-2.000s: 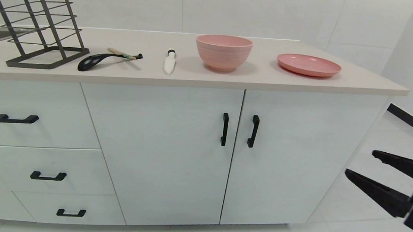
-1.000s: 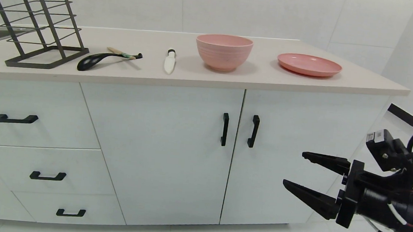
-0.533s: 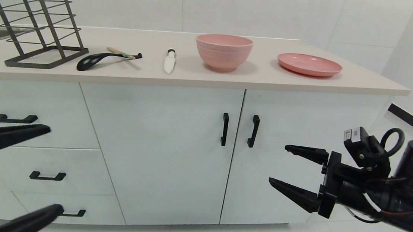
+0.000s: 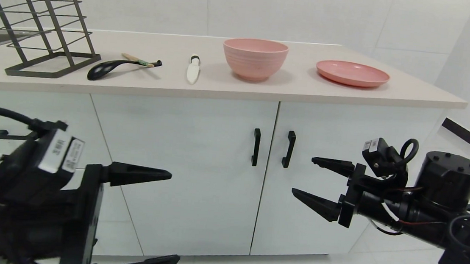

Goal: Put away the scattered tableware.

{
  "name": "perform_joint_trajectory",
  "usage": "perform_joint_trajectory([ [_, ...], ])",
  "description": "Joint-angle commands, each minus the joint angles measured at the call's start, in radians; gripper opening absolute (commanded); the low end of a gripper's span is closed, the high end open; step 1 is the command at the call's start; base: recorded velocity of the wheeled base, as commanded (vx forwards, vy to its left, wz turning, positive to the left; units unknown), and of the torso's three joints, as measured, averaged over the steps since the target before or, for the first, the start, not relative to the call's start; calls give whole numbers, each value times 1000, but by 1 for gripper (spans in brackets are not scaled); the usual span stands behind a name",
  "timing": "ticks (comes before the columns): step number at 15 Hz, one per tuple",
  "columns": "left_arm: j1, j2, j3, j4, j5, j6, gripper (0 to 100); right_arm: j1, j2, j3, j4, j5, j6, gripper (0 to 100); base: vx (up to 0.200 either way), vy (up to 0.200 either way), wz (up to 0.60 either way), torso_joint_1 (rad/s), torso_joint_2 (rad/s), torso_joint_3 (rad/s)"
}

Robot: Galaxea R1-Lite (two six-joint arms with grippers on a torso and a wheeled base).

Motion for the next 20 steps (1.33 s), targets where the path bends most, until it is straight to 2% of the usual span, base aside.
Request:
perform_joint_trajectory([
  [1, -21, 326, -10, -275, -71, -5, 100, -6, 68, -21, -13, -2, -4, 100, 0, 0, 0, 0, 0, 0],
  [2, -21, 383, -18, -358, -71, -12, 100, -9, 102, -41, -37, 2, -21, 100, 0, 0, 0, 0, 0, 0],
  [3, -21, 389, -20, -364, -71, -13, 100, -9, 105, -44, -39, 2, -22, 100, 0, 0, 0, 0, 0, 0],
  [4, -24, 424, -38, -416, -71, -32, 100, -9, 130, -68, -46, 6, -25, 100, 0, 0, 0, 0, 0, 0],
  [5, -32, 458, -86, -450, -71, -64, 100, -8, 157, -111, -46, 5, -25, 100, 0, 0, 0, 0, 0, 0],
  [9, -50, 549, -207, -540, -69, -136, 100, -15, 229, -210, -48, 5, -24, 100, 0, 0, 0, 0, 0, 0],
  [13, -79, 612, -218, -651, -60, -151, 100, -38, 297, -248, -77, 18, -22, 100, 0, 0, 0, 0, 0, 0],
  [15, -78, 625, -234, -689, -55, -157, 100, -34, 329, -246, -118, 58, -22, 100, 0, 0, 0, 0, 0, 0],
  [17, -81, 625, -248, -700, -17, -194, 100, -25, 335, -257, -131, 68, -22, 100, 0, 0, 0, 0, 0, 0],
  [20, -93, 645, -267, -703, 30, -208, 100, -14, 358, -329, -131, 74, -22, 100, 0, 0, 0, 0, 0, 0],
])
